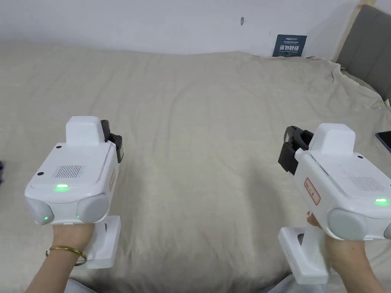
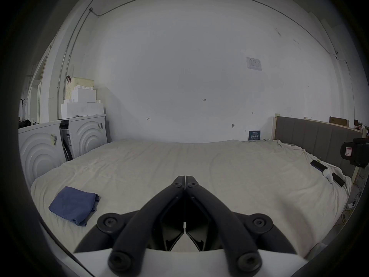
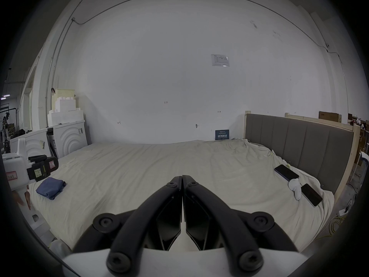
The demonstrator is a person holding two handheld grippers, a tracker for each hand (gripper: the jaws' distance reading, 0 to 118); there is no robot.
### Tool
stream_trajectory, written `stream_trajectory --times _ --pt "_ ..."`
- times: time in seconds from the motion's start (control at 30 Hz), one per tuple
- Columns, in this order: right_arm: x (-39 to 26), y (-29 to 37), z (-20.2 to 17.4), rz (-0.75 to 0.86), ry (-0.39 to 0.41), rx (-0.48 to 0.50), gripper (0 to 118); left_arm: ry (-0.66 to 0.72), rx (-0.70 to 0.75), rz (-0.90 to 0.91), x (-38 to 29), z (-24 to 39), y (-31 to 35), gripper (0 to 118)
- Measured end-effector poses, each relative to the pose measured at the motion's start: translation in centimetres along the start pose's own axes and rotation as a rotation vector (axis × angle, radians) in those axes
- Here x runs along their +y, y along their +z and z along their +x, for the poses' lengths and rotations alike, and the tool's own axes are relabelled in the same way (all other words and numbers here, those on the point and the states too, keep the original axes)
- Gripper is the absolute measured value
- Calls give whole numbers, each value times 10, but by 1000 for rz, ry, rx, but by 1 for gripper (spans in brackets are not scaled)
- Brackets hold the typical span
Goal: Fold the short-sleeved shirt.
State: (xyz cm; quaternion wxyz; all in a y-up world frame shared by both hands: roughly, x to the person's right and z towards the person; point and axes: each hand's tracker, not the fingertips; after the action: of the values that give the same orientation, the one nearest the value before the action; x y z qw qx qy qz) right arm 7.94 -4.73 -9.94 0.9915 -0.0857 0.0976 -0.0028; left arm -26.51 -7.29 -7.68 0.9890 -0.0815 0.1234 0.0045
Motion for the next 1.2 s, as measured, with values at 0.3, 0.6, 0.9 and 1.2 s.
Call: stream_trajectory --times 0.3,0.6,0.9,1.2 --pt "0 0 -1 3 6 8 0 -8 3 -3 -3 1 3 0" --pt "0 0 -4 0 13 15 0 2 7 -4 -4 -1 3 0" --pt "0 0 -5 3 9 12 0 3 6 -4 -6 0 3 0" --pt "-1 0 -3 3 9 10 0 -6 3 1 -6 3 4 0"
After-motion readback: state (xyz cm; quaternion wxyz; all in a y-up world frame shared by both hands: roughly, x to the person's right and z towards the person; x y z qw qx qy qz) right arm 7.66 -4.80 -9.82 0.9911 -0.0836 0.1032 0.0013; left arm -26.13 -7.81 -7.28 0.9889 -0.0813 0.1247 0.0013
